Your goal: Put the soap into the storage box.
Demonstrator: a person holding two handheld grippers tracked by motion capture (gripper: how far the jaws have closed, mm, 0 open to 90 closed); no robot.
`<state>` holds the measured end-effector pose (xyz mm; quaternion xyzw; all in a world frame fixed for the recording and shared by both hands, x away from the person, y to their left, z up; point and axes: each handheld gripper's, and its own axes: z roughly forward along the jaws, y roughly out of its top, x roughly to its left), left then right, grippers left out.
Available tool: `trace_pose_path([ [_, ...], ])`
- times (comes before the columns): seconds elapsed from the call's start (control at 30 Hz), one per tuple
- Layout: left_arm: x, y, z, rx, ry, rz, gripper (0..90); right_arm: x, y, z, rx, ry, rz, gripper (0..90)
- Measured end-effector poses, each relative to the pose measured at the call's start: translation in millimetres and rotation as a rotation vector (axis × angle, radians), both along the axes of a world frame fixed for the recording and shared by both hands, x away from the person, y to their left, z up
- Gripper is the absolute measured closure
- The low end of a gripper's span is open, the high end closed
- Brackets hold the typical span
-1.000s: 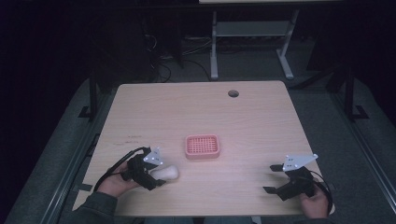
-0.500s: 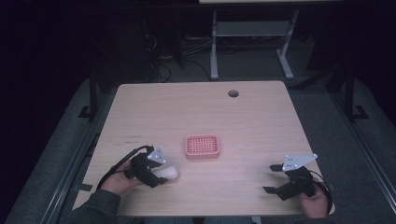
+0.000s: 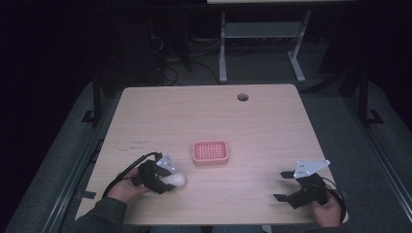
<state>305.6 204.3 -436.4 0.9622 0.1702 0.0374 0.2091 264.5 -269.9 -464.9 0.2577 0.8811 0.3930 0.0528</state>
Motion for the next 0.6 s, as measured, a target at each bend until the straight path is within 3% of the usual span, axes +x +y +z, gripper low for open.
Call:
trace_pose_path([
  [0.6, 3.1, -3.1, -4.4, 0.005, 0.017, -0.006, 47.5, -0.3, -0.5, 0.2, 0.002, -0.004, -0.001, 14.1],
])
